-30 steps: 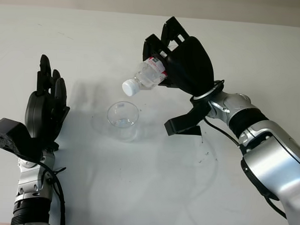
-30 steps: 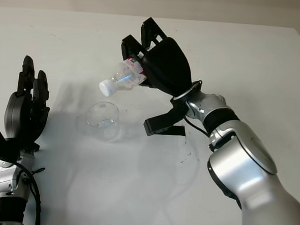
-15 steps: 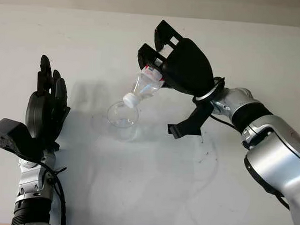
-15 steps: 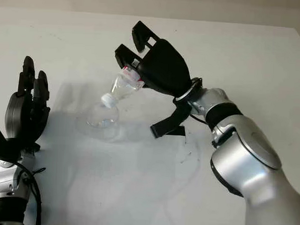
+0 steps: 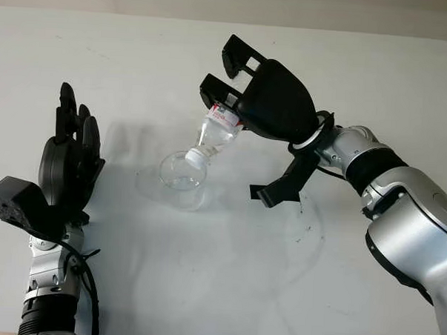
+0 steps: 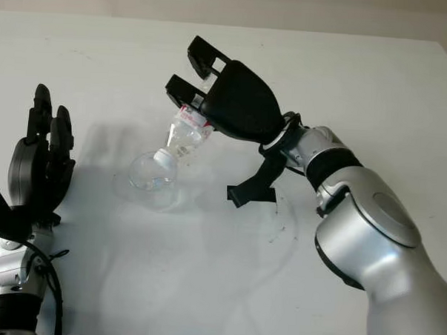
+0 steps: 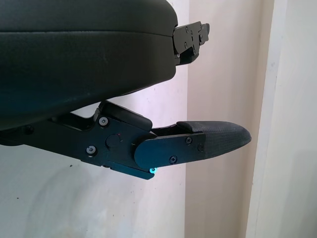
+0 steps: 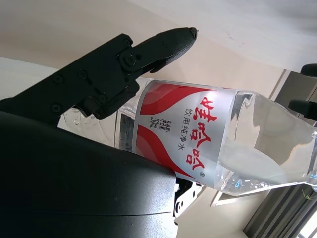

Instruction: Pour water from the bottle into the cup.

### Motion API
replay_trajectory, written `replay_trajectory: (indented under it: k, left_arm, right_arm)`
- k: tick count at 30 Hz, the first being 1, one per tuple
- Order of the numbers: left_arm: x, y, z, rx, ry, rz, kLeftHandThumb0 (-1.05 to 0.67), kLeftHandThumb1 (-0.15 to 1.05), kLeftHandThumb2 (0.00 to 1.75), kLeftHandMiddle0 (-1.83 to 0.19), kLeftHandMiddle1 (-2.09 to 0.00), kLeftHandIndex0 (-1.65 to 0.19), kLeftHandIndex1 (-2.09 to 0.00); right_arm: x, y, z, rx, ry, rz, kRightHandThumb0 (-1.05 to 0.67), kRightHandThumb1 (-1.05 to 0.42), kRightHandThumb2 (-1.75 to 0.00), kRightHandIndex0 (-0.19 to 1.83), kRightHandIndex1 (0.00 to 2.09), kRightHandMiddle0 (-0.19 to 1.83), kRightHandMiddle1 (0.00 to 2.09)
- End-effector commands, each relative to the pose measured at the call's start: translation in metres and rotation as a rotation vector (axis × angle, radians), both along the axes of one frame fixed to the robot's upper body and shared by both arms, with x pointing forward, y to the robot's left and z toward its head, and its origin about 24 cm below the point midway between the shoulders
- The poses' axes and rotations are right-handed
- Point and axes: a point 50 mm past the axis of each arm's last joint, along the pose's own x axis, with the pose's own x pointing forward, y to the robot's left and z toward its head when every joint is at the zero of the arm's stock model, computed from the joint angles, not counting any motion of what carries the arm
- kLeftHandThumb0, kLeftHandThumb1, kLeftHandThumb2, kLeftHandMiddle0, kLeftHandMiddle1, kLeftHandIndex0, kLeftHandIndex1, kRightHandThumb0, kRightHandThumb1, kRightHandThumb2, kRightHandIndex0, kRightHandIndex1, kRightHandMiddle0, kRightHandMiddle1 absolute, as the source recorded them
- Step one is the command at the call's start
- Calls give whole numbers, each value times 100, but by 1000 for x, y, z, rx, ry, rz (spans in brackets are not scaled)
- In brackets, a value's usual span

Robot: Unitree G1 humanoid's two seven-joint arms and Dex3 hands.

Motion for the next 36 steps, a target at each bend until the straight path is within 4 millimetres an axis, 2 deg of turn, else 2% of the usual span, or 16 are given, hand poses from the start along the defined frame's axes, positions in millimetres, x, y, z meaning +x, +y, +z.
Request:
replay_trajectory:
  k: [1, 7, 10, 14, 22, 28, 32, 36]
  left_arm:
    - [-1, -1, -1, 2, -4, 0, -76, 105, 53, 19, 0, 19, 0]
    - [-1, -1, -1, -1, -5, 2, -76, 105, 53, 19, 0, 19, 0]
    - [-1, -1, -1, -3, -5, 0, -75, 105, 54, 19, 0, 19, 0]
    - [-2, 0, -1, 2, -5, -1, -76, 105, 53, 19, 0, 19, 0]
    - [-2, 1, -1, 2, -3, 2, -75, 105, 53, 19, 0, 19, 0]
    - [-3, 1, -2, -7, 0, 0, -75, 105, 52, 19, 0, 19, 0]
    - [-3, 1, -2, -2, 3, -2, -74, 105, 53, 19, 0, 19, 0]
    - [-3, 0, -2, 1, 9, -11, -75, 105, 53, 19, 0, 19, 0]
  right_arm:
    - [1, 1, 15, 15, -53, 11, -48, -105, -22, 116, 209, 87, 209]
    - [0, 3, 14, 59, -48, 33, -47, -105, -19, 117, 209, 88, 209]
    - [0, 3, 13, 146, 4, 25, -46, -105, -20, 120, 209, 93, 209]
    - [0, 3, 8, 414, 242, 20, -41, -105, -22, 124, 209, 100, 209]
    - [8, -8, -5, 812, 769, 29, -31, -105, -38, 130, 209, 99, 209]
    - [11, -23, -21, 1019, 1052, 66, -28, -105, -43, 125, 209, 90, 209]
    - [12, -33, -32, 1157, 1291, 133, -30, -105, -46, 138, 209, 99, 209]
    - [7, -42, -39, 1252, 1566, 205, -31, -105, -50, 135, 209, 97, 209]
